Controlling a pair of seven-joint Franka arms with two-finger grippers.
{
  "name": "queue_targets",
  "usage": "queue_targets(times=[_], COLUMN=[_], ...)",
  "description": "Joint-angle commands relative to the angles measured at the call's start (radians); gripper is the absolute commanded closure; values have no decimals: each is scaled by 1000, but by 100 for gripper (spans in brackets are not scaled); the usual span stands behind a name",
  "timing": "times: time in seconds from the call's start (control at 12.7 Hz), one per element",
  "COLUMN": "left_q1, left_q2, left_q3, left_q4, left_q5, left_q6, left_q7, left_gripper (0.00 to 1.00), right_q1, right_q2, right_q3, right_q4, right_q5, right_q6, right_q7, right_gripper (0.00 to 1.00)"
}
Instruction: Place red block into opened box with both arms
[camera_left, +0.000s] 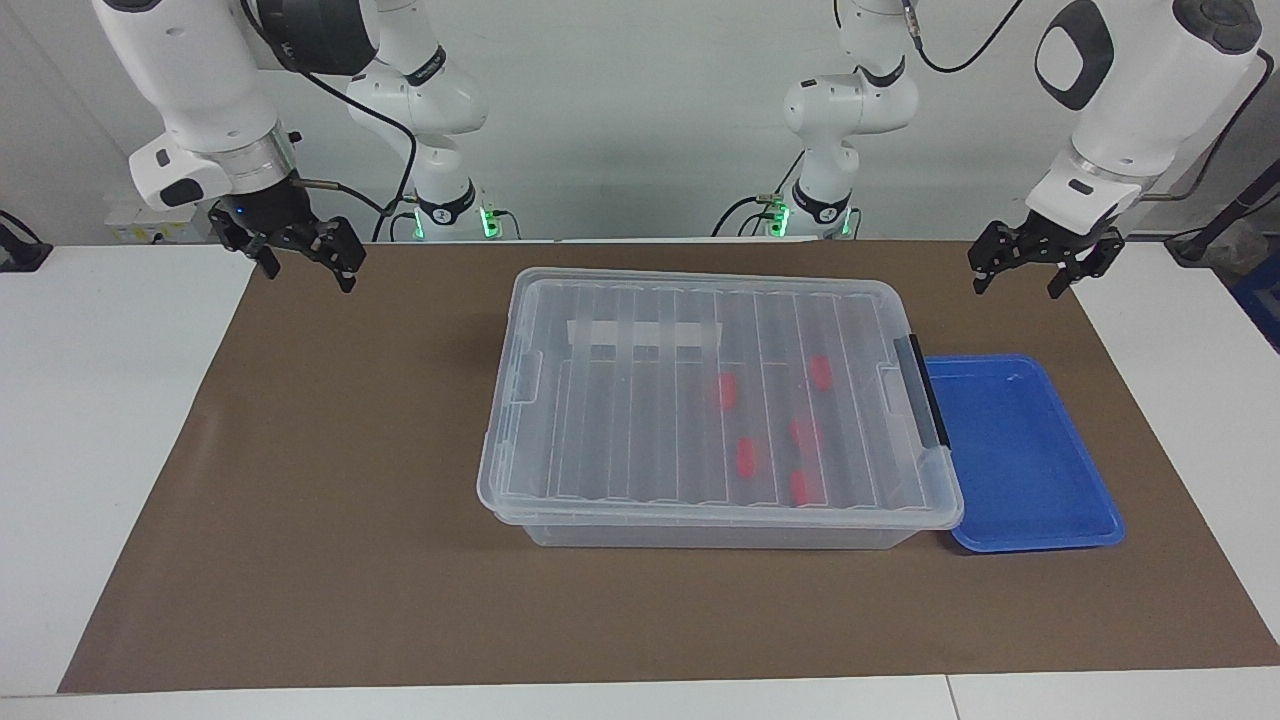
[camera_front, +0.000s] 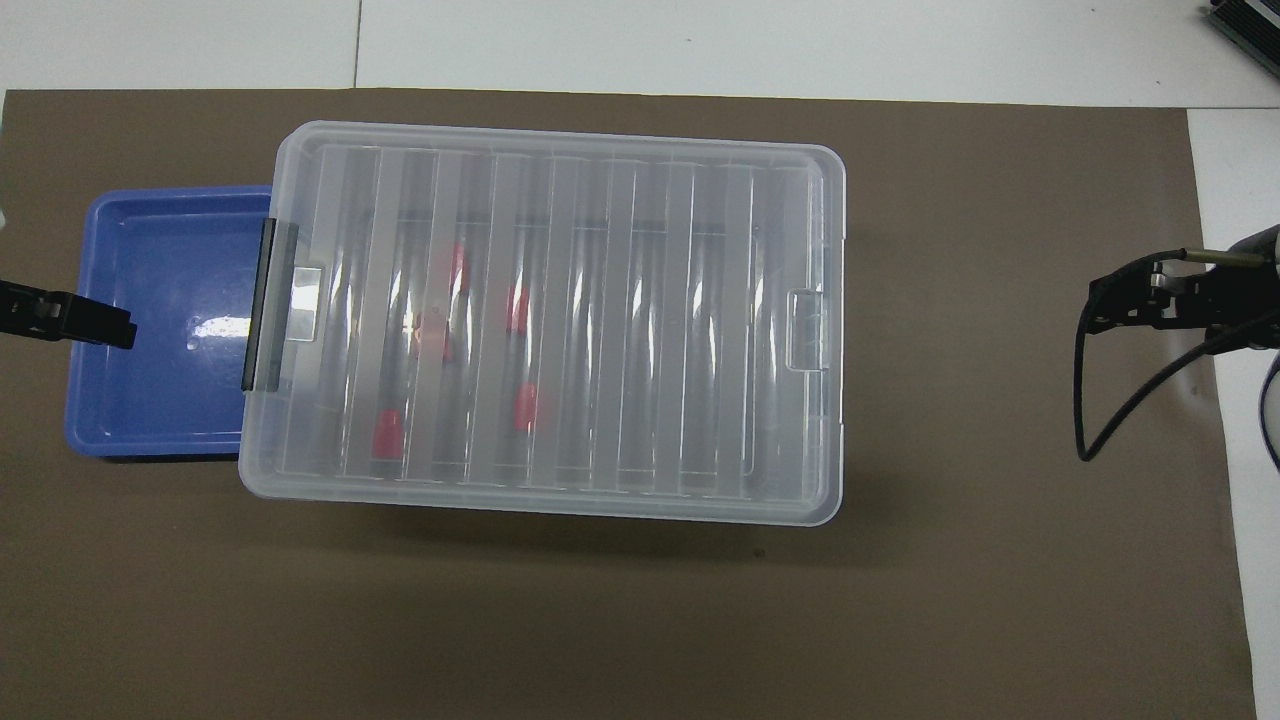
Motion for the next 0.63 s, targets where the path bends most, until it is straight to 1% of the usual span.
queue_targets(times=[0.0, 0.16, 0.55], left_q1=[1, 1, 1], left_q2=[-25, -25, -25], left_q3=[5, 5, 5], left_q4=[-28, -28, -30], left_q5=[-9, -9, -9], left_q6=[9, 9, 9], left_q7=[5, 5, 5], left_gripper=[0, 0, 0], right_q1=[-8, -8, -6], right_q2=[-3, -5, -5], right_q3=[8, 8, 8], right_q4=[-4, -5, -10], right_q5=[5, 8, 8], right_q6=[-18, -27, -25], right_q7=[-38, -72, -73], right_gripper=[0, 0, 0])
